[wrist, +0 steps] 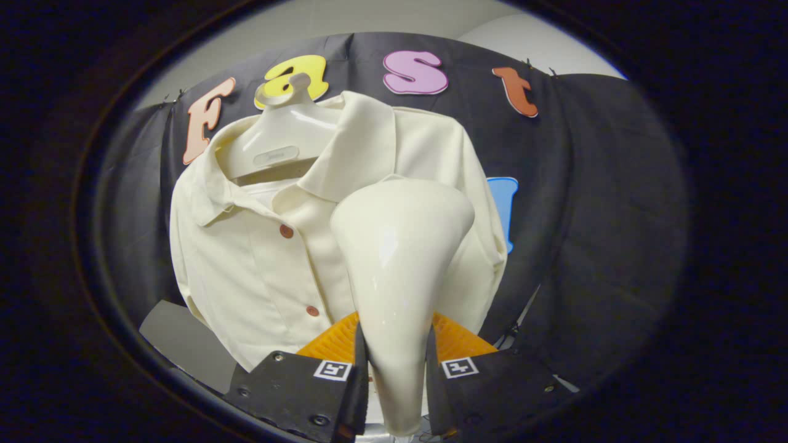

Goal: Iron the clothes twice with a garment steamer, once on the left side and once on the right side.

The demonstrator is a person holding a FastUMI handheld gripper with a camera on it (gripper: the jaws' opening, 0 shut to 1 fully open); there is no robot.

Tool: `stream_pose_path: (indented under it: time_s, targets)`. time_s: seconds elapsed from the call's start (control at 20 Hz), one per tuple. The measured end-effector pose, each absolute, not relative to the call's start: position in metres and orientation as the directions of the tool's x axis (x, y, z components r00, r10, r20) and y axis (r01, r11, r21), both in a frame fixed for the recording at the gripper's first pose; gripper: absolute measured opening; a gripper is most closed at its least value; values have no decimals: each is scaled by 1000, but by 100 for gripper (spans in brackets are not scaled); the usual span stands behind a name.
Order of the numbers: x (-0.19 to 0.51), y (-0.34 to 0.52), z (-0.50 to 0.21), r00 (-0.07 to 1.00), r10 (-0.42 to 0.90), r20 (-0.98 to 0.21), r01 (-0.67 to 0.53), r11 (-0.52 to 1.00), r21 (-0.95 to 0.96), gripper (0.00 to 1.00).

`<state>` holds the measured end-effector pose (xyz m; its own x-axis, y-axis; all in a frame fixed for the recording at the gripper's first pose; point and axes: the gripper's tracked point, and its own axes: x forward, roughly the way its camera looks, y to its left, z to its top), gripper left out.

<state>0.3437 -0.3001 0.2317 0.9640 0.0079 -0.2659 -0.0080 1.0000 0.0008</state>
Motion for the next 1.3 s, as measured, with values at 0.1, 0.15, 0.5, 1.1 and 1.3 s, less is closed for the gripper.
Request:
stream_pose_path:
  time_s: [0.1, 0.15, 0.5, 1.1, 1.3]
  targets:
    - [350, -300, 230, 970, 33, -239, -25, 999, 38, 39]
    - [349, -299, 227, 970, 44, -238, -34, 998, 48, 39]
    - [346, -305, 190, 969, 46, -241, -27, 997, 79, 39]
    - [327, -300, 75, 941, 50, -335, 2, 988, 154, 39]
    - [322, -300, 43, 939, 41, -343, 21, 984, 176, 39]
